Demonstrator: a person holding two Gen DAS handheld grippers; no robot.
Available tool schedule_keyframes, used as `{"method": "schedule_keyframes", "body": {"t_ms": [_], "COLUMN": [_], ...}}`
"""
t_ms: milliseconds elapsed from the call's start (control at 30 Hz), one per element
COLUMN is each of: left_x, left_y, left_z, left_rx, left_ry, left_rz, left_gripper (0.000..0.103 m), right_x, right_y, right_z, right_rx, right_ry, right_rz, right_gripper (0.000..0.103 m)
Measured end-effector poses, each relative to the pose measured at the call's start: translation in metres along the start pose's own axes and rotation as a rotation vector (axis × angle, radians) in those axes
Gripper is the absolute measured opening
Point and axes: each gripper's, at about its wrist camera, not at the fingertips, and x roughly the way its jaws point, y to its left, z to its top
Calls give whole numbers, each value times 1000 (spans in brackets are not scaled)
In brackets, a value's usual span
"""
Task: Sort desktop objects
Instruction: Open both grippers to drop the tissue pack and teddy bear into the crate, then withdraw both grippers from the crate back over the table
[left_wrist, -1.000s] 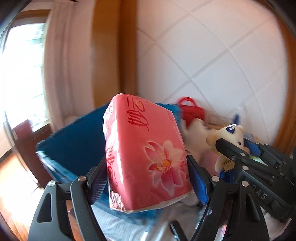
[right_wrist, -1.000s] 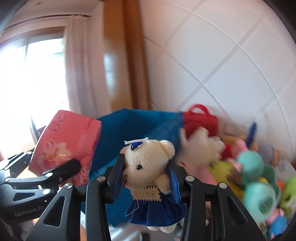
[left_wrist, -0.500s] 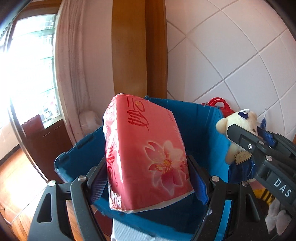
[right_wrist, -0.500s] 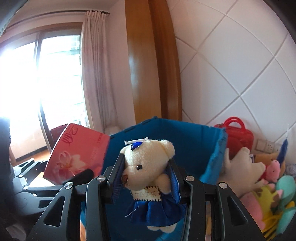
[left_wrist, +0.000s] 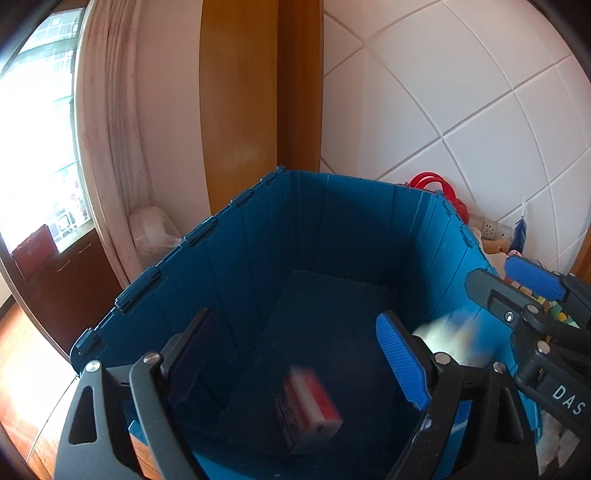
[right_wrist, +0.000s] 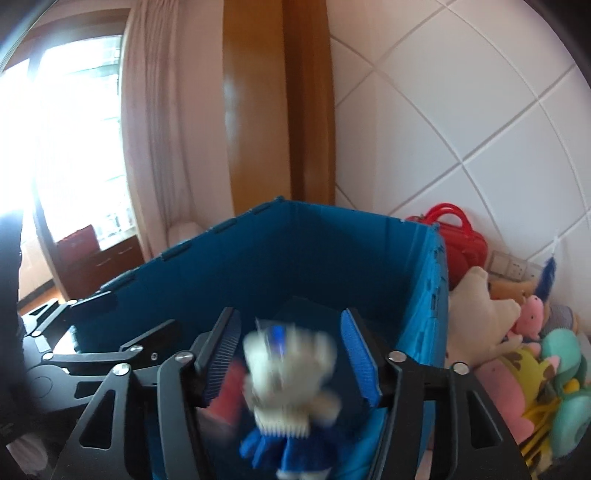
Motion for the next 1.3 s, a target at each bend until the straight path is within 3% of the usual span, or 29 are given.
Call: {"method": "schedule_keyframes", "body": {"t_ms": [133, 367, 433, 900, 1300], "left_x": [2, -6, -9, -36, -80], "left_y": [-1, -5, -5, -37, -130], "left_z": [-2, -8, -8, -22, -36], "left_rx": [1, 18, 22, 66, 137], "left_ry": [7, 2, -2, -15, -45], "left_rz": [-9, -37, -42, -134, -211], "left_gripper": [96, 96, 96, 96, 96], "right_x": [0, -9, -14, -67, -141], "right_y": [4, 9, 9, -10, -79], "right_z": [0, -1, -2, -23, -55], "right_rx": [4, 12, 17, 79, 167], "right_ry": [8, 6, 1, -33, -68], "right_rz": [-35, -60, -68, -180, -271], "right_gripper": [77, 79, 89, 90, 90]}}
